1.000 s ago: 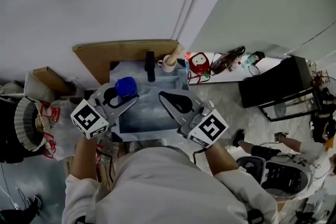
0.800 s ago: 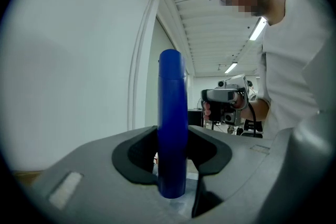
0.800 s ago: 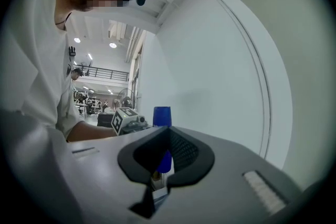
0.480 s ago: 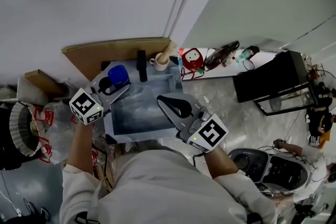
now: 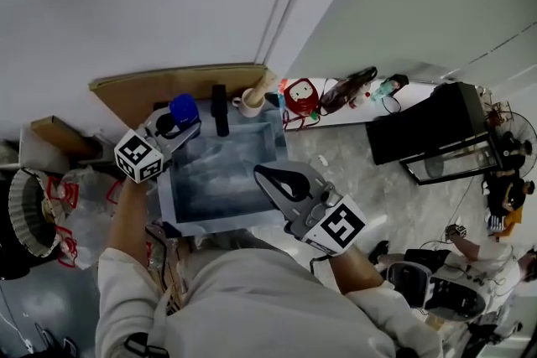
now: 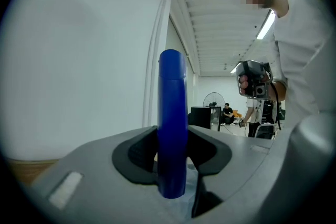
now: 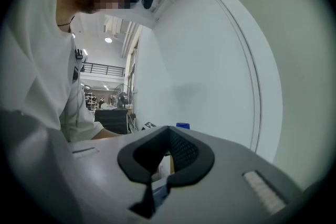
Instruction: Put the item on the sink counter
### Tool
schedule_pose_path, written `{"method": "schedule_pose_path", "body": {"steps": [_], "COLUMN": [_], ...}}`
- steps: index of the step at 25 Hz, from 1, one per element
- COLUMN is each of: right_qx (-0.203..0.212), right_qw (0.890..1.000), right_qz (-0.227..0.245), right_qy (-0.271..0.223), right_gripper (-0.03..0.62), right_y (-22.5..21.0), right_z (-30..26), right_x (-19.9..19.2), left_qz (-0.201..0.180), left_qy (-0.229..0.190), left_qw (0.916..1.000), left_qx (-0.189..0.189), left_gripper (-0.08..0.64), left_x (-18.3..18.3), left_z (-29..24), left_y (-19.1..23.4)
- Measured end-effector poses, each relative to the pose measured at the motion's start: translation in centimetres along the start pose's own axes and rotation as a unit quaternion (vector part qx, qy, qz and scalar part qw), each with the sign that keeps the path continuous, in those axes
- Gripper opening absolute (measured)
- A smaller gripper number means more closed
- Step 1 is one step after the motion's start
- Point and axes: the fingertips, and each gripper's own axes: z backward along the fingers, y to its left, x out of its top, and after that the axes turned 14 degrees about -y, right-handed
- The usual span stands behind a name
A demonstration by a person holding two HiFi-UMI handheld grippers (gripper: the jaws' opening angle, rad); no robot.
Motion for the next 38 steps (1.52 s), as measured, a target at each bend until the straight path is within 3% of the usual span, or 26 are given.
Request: {"method": "schedule_pose_path", "body": {"steps": [20,38], "right_qx": [-0.021,-0.015], "right_qw": [0.999,0.998], "right_qz": [-0.026,-0.037], "right_qy": [0.016,0.052], "right_gripper": [0.005,0.005], "right_y": [-0.6,-1.2], "right_z": [-1.3,-1.8], "right_x": [-1.2,-5.5], "left_qz": [-0.007,-0.007], "left_qy": [0.042,0.053], "left_qw": [0.999,0.9985], "left_qx": [0.014,0.011], "left_gripper": [0.158,0.158], "left_x": [-9.0,-16.0], "left_z": [-1.4,-1.5], "left_y": [6.3,9.0]}}
